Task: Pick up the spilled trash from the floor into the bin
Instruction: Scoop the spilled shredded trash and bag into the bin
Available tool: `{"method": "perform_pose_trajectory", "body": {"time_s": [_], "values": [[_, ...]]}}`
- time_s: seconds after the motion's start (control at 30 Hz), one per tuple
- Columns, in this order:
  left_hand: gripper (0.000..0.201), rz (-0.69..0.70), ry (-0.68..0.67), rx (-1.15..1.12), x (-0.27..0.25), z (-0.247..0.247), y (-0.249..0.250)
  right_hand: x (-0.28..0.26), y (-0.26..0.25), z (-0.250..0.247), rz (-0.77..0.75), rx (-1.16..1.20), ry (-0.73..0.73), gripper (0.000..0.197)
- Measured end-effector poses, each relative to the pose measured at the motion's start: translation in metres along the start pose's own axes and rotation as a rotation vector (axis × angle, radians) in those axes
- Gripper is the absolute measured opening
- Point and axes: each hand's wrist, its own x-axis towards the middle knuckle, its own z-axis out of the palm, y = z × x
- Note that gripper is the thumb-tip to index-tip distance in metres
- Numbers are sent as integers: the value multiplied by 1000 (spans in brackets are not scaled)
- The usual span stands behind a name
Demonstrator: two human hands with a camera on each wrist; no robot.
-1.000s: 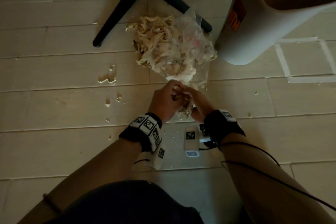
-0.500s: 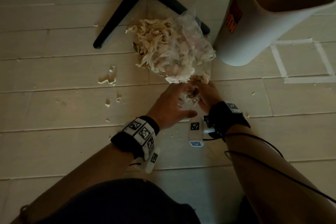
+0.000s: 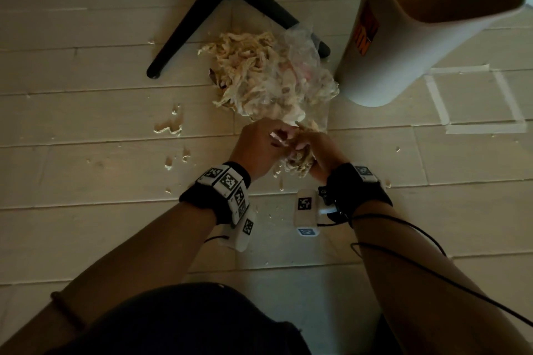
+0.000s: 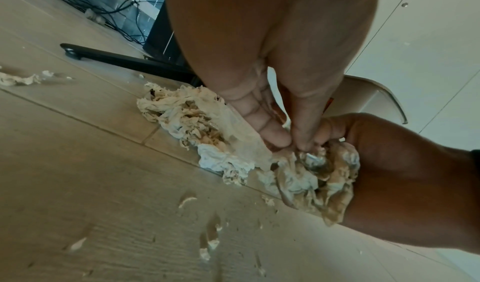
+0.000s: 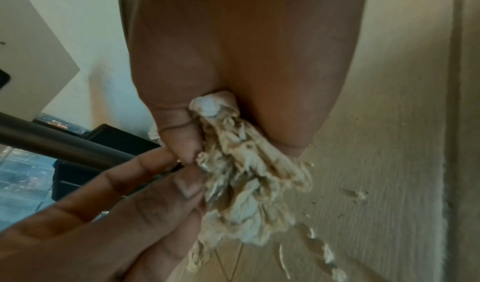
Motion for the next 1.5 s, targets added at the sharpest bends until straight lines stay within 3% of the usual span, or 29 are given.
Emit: {"method": "perform_pose_trajectory", "body": {"time_s": [0.07, 0.17, 0.27, 0.43, 0.5, 0.6, 0.73, 0.8, 0.9, 1.03, 1.2, 1.23, 1.3, 1.43, 1.5], "values": [[60, -4, -24, 22, 3, 0, -1, -1, -2, -3, 27, -28, -20, 47], [84, -58, -80, 51, 10, -1, -4, -1, -5, -7, 40, -31, -92, 20], [70, -127, -122, 13, 10, 0, -2, -1, -8, -6, 35, -55, -92, 18], [31, -61, 71, -52, 9, 8, 5, 0, -14, -6, -21, 33, -159, 15], [22, -15, 87, 3, 13, 9, 9, 0, -19, -3, -42, 40, -163, 5], [14, -8, 66, 93, 19, 7, 17, -3, -30, -5, -37, -59, -161, 40], [19, -57, -4, -113, 33, 0, 25, -4, -60, -11, -186, -126, -142, 16], [29, -41, -19, -220, 37, -1, 34, -6, -75, -12, -283, -155, -123, 22], [43, 24, 5, -203, 40, -6, 48, -16, -108, -13, -409, -168, -60, 31], [39, 20, 43, -229, 43, -23, 46, -35, -155, -20, -621, -257, 110, 32], [20, -23, 79, -155, 42, -30, 31, -56, -215, -29, -823, -405, 323, 5], [20, -36, 78, -148, 40, -28, 28, -56, -227, -32, -832, -434, 382, 11], [20, -60, 71, -127, 39, -24, 23, -52, -251, -41, -812, -480, 488, 42], [20, -26, 63, -35, 40, -15, 18, -38, -268, -53, -751, -575, 480, 49], [17, -2, 87, 10, 42, -10, 19, -28, -269, -61, -651, -660, 505, 68]]}}
